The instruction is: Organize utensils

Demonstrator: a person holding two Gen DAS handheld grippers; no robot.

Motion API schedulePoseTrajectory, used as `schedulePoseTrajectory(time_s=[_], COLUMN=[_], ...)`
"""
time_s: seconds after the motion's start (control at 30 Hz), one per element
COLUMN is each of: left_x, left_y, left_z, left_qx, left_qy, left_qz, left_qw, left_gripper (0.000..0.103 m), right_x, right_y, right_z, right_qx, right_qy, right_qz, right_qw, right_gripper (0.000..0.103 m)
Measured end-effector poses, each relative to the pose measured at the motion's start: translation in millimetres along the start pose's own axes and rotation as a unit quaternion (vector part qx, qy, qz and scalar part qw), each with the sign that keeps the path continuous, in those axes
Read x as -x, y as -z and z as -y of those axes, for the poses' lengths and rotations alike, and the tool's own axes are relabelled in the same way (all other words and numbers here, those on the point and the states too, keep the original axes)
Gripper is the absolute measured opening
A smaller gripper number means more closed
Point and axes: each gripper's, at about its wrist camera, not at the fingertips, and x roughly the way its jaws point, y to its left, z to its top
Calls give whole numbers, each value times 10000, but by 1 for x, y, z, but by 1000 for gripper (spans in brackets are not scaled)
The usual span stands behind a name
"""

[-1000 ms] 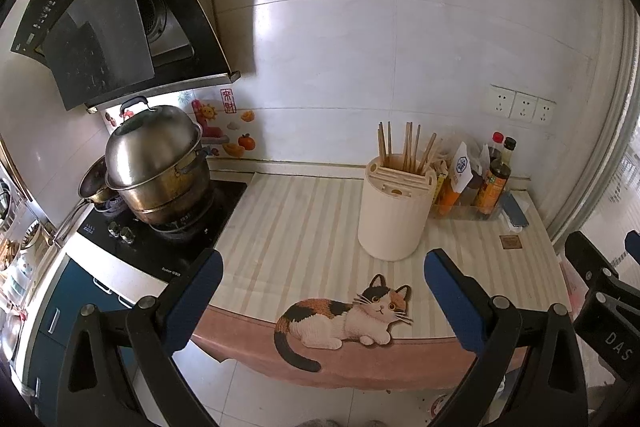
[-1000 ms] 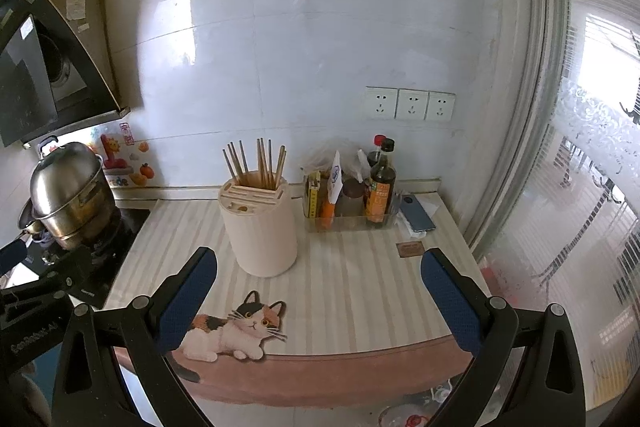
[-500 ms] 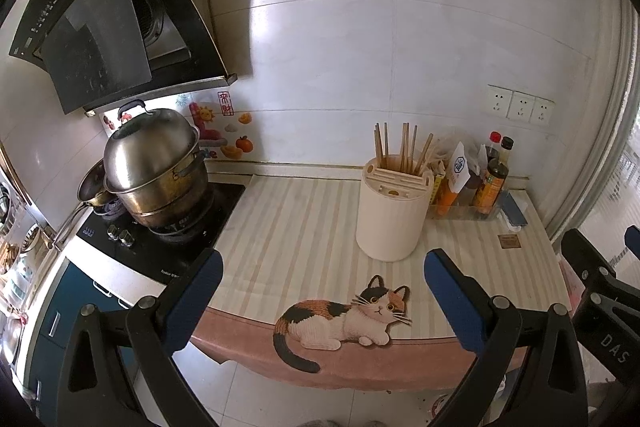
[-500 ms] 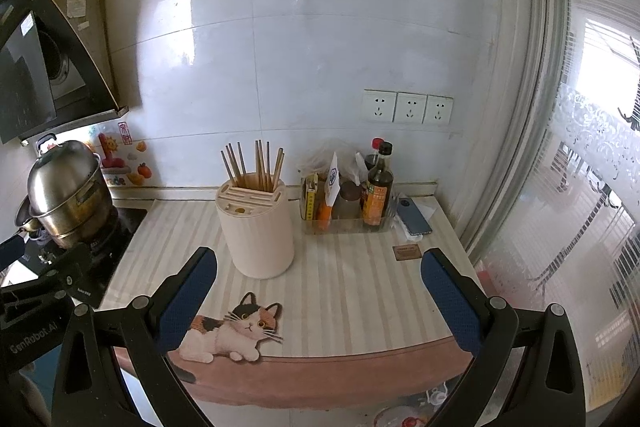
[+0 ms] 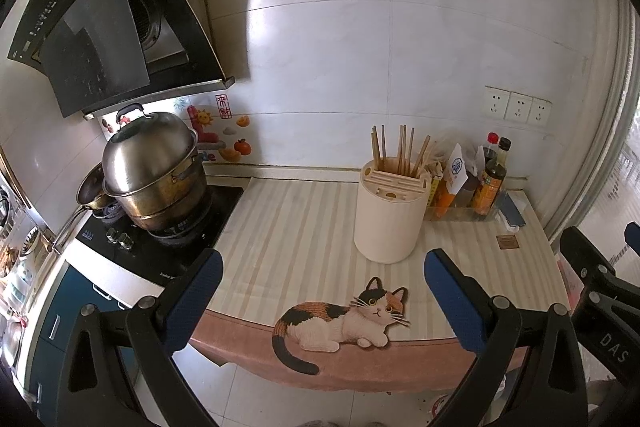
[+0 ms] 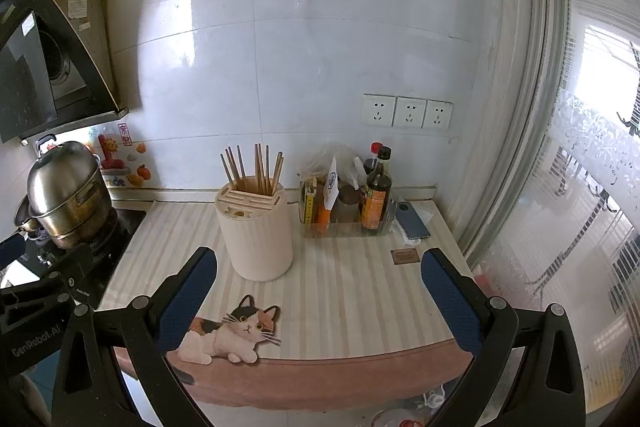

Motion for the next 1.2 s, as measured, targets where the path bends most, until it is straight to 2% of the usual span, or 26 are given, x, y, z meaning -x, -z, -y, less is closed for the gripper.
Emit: schedulePoseTrajectory(time_s=[1.2], left_x=[1], left_y=[-2], left_z=[-3], left_qx=[9], left_qy=[-35], left_qz=[96], left_qw=[9999], left_gripper=[103], right_x=[-4], right_y=[-5], right_z=[5], right_qx=[2], right_qy=[15], right_qz=[60], right_qw=[10000], right_gripper=[103])
